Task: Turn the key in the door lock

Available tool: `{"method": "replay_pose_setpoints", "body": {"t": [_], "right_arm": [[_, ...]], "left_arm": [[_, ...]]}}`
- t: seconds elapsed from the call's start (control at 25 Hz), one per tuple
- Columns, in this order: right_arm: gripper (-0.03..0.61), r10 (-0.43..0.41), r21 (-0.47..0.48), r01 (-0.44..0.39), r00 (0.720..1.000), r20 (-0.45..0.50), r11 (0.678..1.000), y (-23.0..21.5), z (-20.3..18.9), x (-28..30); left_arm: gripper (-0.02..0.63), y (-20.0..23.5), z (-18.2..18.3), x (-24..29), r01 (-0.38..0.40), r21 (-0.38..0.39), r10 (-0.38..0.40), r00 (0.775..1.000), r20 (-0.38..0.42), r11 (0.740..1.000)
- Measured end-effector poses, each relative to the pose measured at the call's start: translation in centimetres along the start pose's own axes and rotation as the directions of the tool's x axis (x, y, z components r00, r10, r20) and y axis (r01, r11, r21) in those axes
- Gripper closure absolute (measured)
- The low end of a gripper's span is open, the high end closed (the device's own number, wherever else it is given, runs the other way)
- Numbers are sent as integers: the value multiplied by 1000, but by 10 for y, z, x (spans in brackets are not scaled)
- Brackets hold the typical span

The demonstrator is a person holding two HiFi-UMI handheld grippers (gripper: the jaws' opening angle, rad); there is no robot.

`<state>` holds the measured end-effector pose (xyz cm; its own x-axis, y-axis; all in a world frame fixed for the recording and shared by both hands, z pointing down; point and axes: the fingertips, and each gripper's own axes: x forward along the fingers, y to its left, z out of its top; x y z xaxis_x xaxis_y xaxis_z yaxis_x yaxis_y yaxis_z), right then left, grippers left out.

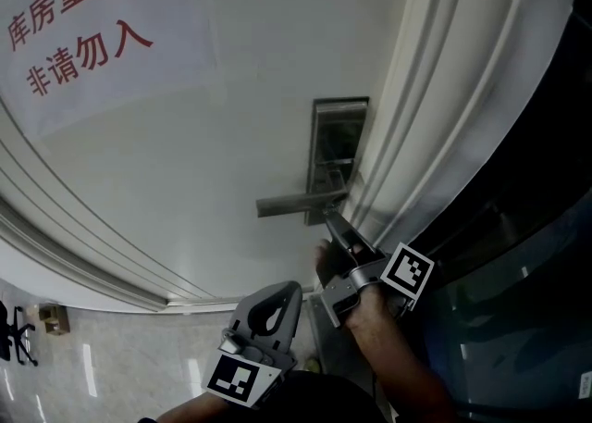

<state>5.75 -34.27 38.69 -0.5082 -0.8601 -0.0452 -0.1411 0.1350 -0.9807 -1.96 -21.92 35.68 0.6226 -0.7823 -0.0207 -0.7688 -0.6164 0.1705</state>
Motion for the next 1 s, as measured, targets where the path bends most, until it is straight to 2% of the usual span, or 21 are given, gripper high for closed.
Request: {"method": "replay_pose_setpoints", "body": {"t": [0.48, 1.0], "right_arm": [[563, 34, -62, -38, 998, -57, 997, 10, -21, -43], [563, 52, -60, -56, 996, -67, 997, 12, -21, -61]], "left_arm": [[608, -27, 4, -6, 12, 8, -12, 1000, 17, 1000], [608, -46, 4, -11, 3, 27, -4, 1000, 25, 1000]]}}
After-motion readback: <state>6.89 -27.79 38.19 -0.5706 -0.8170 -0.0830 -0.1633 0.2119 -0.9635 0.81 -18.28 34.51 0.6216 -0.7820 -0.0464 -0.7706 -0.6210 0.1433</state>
